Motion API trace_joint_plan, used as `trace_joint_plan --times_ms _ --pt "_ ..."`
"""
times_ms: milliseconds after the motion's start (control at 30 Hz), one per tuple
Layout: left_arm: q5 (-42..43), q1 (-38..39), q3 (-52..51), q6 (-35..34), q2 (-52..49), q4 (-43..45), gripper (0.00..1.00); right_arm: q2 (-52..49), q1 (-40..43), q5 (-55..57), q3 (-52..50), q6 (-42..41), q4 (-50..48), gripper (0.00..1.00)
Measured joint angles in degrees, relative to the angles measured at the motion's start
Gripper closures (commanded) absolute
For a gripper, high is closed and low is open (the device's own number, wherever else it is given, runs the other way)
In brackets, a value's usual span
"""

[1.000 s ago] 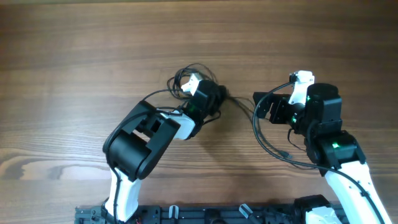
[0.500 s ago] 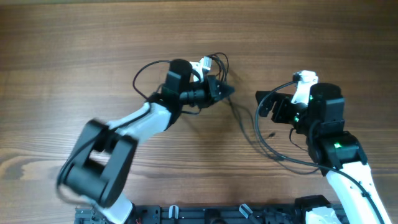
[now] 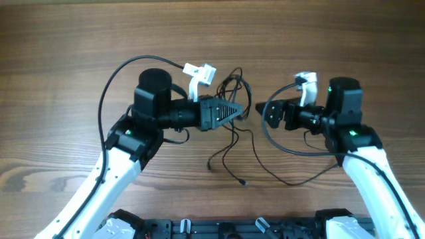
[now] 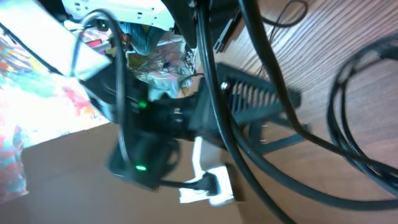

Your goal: Untangle cables

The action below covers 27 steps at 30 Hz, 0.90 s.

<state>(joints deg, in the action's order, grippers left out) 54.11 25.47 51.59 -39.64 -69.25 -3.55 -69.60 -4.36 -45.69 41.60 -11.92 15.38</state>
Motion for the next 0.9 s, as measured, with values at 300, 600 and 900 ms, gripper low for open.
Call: trace_joint_plan --times_ms 300,600,900 --pt "0.0 0.0 0.0 -0.09 0.52 -0.37 0.96 -7.45 -0.96 -13.0 -0.07 4.22 -10.6 0.0" --pt "3.19 0.0 0.0 -0.24 0.63 2.64 0.96 -8.09 -6.8 -2.29 -0.11 -5.14 -19.04 0.96" --pt "8.85 -2.54 0.07 1.14 12.0 -3.78 0.96 -8.2 3.08 4.17 -0.11 -13.99 -20.55 0.96"
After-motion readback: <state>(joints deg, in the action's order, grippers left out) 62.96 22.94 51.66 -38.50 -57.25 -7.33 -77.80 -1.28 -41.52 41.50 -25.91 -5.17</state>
